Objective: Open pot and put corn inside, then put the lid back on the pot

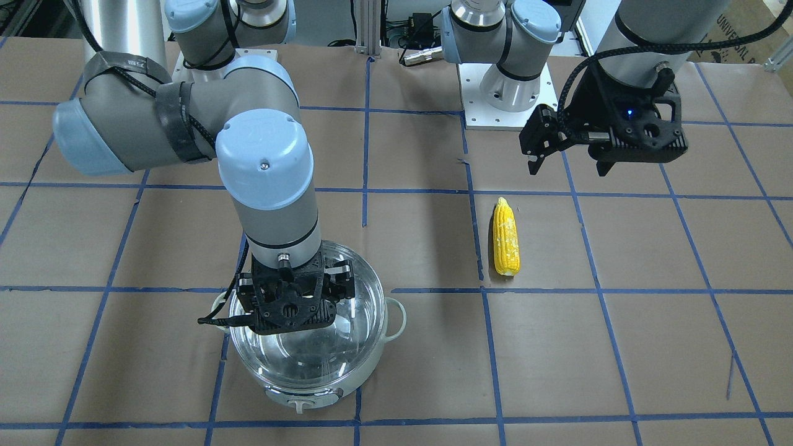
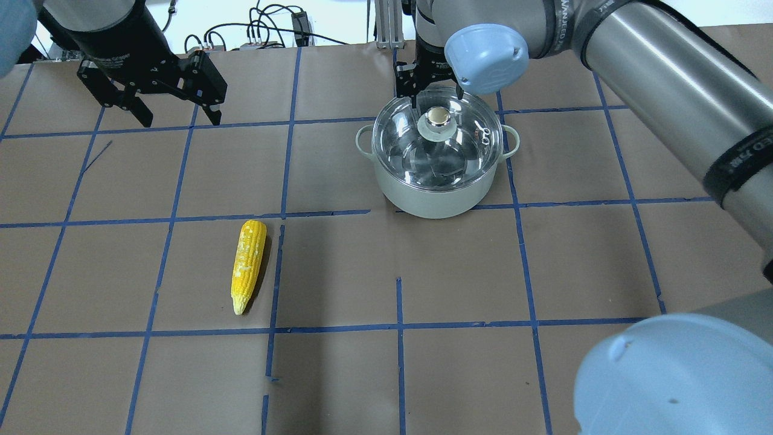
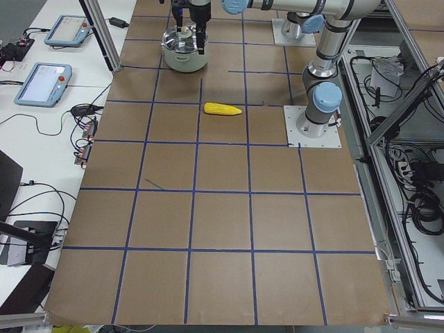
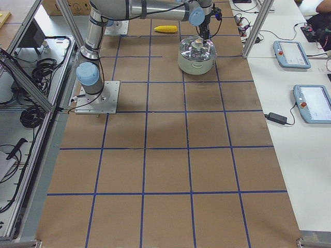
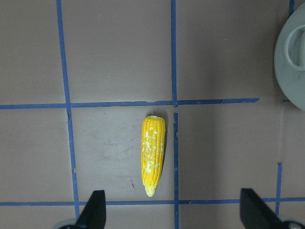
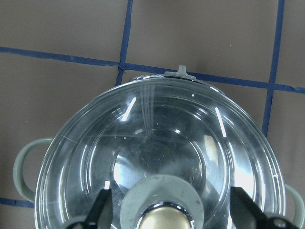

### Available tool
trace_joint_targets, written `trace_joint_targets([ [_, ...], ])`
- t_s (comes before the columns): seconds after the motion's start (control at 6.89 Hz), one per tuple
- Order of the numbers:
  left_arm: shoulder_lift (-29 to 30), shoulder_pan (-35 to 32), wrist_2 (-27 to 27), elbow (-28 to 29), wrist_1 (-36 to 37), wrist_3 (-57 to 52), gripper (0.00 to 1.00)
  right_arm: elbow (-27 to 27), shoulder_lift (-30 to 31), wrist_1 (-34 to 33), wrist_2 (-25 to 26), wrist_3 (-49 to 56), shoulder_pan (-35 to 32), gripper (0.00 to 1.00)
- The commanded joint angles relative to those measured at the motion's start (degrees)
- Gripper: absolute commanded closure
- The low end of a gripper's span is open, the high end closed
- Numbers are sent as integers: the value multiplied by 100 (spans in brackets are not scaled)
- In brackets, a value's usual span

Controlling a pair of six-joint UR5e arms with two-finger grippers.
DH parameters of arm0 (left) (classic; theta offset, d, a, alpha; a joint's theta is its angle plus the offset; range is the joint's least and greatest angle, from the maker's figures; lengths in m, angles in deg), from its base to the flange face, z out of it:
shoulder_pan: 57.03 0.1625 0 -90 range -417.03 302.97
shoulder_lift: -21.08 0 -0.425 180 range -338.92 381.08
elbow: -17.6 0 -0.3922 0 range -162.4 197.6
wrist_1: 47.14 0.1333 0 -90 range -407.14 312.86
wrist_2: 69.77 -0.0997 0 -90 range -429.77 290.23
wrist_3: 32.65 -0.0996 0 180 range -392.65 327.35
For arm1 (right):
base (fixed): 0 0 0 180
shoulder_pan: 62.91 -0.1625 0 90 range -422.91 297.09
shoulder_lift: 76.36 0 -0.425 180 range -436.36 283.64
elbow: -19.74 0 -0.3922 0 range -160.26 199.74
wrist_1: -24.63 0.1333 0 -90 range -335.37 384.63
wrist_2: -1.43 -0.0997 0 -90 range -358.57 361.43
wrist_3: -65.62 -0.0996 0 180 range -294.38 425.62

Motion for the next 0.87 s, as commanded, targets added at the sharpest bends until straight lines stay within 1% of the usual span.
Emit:
trace_joint_targets([
  [0.0, 3, 0, 5, 0, 13, 0, 0, 89, 2, 159, -11, 41, -22, 14],
  [0.44, 3, 0, -4, 0, 13, 0, 0, 150, 28, 300, -2, 130, -22, 14],
  [0.73, 3, 0, 5, 0, 13, 0, 0, 177, 37, 300, -11, 182, -14, 23],
])
